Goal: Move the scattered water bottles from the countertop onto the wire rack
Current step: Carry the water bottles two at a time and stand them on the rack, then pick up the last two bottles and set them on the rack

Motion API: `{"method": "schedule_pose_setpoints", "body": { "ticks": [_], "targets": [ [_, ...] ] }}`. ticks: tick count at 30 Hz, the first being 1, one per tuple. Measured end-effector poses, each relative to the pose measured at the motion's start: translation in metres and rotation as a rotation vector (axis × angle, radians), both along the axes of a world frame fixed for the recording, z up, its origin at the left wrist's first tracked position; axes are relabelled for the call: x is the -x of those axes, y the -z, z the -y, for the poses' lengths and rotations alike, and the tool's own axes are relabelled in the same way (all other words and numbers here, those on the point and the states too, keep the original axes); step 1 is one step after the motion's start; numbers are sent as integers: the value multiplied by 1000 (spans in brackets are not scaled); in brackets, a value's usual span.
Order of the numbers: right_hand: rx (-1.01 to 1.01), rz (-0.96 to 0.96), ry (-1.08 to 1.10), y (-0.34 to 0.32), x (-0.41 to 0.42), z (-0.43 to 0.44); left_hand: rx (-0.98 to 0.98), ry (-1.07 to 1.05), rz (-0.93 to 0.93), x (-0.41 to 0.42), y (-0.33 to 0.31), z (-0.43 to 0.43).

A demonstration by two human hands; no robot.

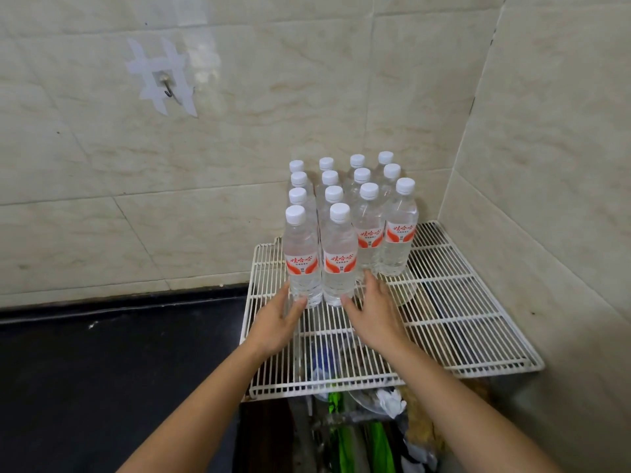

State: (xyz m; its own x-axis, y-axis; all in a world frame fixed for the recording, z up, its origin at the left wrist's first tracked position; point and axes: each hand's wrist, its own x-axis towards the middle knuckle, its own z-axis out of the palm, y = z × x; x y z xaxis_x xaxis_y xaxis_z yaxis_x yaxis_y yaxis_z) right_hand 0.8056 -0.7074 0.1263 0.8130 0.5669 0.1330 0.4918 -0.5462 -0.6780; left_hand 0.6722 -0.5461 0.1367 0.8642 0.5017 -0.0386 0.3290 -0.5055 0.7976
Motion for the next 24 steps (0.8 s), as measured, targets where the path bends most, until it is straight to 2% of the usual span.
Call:
{"method": "schedule_pose_setpoints", "body": {
  "ticks": [2, 4, 10, 15, 24],
  "targets": [
    [-36, 225, 30, -4, 12, 9, -298, -75, -42, 21, -1, 1],
    [-123, 412, -40, -11, 22, 13, -532, -195, -81, 49, -6, 2],
    [-230, 576, -346, -20, 61, -30, -821, -552, -65, 142, -34, 7],
    [-273, 519, -533, -28, 146, -90, -949, -770, -163, 253, -48, 5],
    [-235, 532, -845, -12, 372, -224, -875, -1028, -447, 504, -39, -44]
  ]
}}
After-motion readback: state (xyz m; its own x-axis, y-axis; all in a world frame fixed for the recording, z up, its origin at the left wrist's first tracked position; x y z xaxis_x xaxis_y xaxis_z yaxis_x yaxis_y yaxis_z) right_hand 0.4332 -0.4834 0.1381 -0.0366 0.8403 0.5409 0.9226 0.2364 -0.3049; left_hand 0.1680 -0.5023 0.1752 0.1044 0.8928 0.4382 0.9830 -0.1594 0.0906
